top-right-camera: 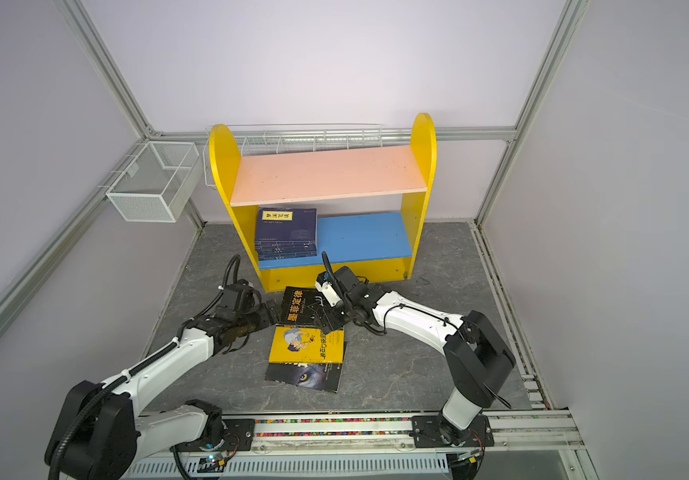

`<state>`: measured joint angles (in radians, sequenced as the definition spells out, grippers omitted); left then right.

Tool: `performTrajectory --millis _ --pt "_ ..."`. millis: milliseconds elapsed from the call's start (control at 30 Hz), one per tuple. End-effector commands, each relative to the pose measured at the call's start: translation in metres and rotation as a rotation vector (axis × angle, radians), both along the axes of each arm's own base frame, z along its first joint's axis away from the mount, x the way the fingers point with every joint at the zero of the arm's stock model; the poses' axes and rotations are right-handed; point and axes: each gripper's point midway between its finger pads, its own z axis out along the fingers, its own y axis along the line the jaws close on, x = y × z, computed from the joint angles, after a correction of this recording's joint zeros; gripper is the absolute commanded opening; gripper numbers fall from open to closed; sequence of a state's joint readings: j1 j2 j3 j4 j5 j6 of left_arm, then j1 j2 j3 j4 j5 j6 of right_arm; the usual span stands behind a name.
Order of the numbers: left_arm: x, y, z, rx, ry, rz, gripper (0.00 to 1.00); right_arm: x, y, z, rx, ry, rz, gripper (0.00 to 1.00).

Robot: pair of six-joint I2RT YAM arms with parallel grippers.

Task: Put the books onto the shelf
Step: 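Move both grippers down to the black book on the floor, then grip the black book edge with the right gripper while the left pins it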

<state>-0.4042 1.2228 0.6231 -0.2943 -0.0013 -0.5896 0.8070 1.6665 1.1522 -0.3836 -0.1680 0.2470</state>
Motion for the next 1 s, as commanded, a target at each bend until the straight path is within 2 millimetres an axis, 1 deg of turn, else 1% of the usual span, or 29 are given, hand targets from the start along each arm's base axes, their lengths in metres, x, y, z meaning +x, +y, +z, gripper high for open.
performTrajectory --millis 0,133,233,367,500,600,667,700,767,833,900,933,967 --pt "0.01 -0.011 -0.008 -0.004 -0.015 -0.027 0.87 0.005 -0.009 -0.011 0.045 0.107 -0.058 0.82" --pt "0.013 -0.015 -0.031 0.023 0.057 -0.033 0.85 0.019 -0.029 -0.03 0.034 0.129 -0.159 0.81" --pt "0.015 -0.015 -0.045 0.029 0.074 -0.018 0.84 0.025 -0.035 -0.045 0.02 0.139 -0.213 0.8" --pt "0.022 -0.022 -0.044 0.02 0.048 -0.033 0.84 0.029 -0.032 -0.061 0.021 0.171 -0.243 0.8" --pt "0.026 -0.025 -0.045 0.024 0.044 -0.047 0.82 0.03 -0.032 -0.079 0.035 0.243 -0.262 0.79" --pt "0.03 -0.028 -0.048 0.022 0.041 -0.052 0.78 0.034 -0.026 -0.084 0.09 0.258 -0.275 0.78" --pt "0.032 -0.03 -0.053 0.01 0.045 -0.05 0.75 0.038 -0.027 -0.088 0.105 0.275 -0.3 0.78" --pt "0.032 -0.031 -0.056 0.009 0.052 -0.051 0.73 0.041 -0.027 -0.09 0.117 0.277 -0.31 0.77" --pt "0.031 -0.033 -0.061 0.005 0.066 -0.051 0.65 0.046 -0.02 -0.09 0.162 0.292 -0.312 0.74" --pt "0.028 -0.033 -0.064 0.006 0.077 -0.058 0.53 0.05 -0.014 -0.086 0.202 0.294 -0.317 0.71" --pt "0.024 -0.035 -0.064 0.015 0.085 -0.075 0.44 0.054 -0.007 -0.072 0.265 0.274 -0.312 0.67" --pt "0.022 -0.036 -0.063 0.022 0.083 -0.084 0.38 0.056 -0.005 -0.063 0.289 0.26 -0.309 0.65" --pt "0.02 -0.036 -0.063 0.025 0.084 -0.092 0.35 0.058 -0.005 -0.055 0.303 0.241 -0.308 0.63"
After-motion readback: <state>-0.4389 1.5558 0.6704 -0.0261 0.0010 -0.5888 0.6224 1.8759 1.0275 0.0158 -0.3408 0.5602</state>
